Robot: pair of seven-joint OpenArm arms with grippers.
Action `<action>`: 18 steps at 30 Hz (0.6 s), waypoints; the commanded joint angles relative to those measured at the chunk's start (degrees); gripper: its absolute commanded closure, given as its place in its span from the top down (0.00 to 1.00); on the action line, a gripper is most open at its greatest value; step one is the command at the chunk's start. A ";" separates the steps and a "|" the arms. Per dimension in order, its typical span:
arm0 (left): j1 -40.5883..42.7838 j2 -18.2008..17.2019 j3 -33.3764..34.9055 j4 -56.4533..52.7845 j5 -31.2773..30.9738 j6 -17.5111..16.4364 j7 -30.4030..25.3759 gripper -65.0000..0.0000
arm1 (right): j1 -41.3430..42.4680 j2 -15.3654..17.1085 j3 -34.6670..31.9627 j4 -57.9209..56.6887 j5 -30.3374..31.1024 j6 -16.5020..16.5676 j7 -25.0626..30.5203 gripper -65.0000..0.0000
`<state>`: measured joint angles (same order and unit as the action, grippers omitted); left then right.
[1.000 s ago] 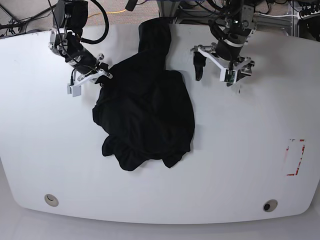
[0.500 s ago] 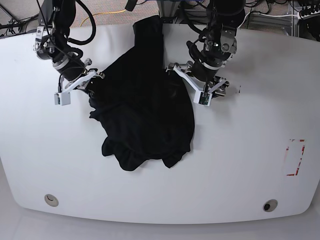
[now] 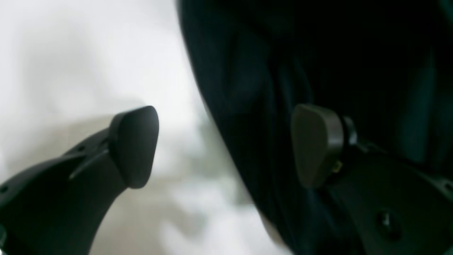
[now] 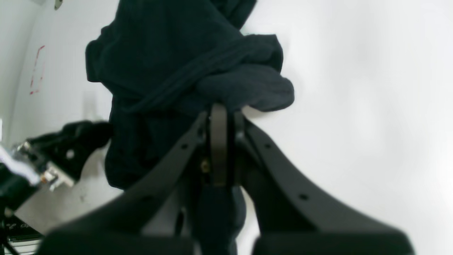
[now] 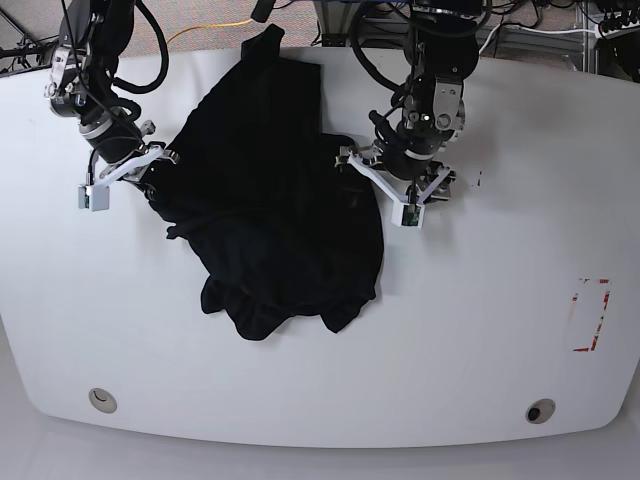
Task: Fold the T-shirt properly
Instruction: 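Move both grippers to the black T-shirt and grasp its edges, then lift the shirt with both grippers and drag it across the table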
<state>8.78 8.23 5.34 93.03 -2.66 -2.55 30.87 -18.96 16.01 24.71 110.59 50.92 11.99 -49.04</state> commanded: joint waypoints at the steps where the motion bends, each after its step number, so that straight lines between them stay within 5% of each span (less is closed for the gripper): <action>1: -2.14 0.52 0.15 -2.00 -0.29 -0.13 -0.94 0.85 | 0.19 0.65 0.65 1.11 0.82 0.45 1.17 0.00; 9: -6.62 0.69 2.17 -9.03 -0.38 -0.40 -0.94 0.78 | 0.02 0.39 0.74 1.11 0.82 0.45 1.17 0.00; 11: -7.15 0.61 2.61 -10.35 -0.38 -0.40 -0.94 0.63 | -0.07 0.39 0.92 1.02 0.82 0.45 1.17 0.00; 16: -7.24 0.52 2.70 -12.37 -0.20 -0.40 -1.03 0.09 | -0.78 0.21 3.03 0.76 0.82 0.45 1.17 0.00; 18: -7.15 0.25 2.70 -12.29 -0.20 -0.40 -0.94 0.00 | -0.69 0.21 3.03 -0.30 0.82 0.28 1.26 0.00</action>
<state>1.74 8.23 7.88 80.55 -2.76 -2.79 27.57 -20.10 15.51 27.42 110.50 50.98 11.94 -49.15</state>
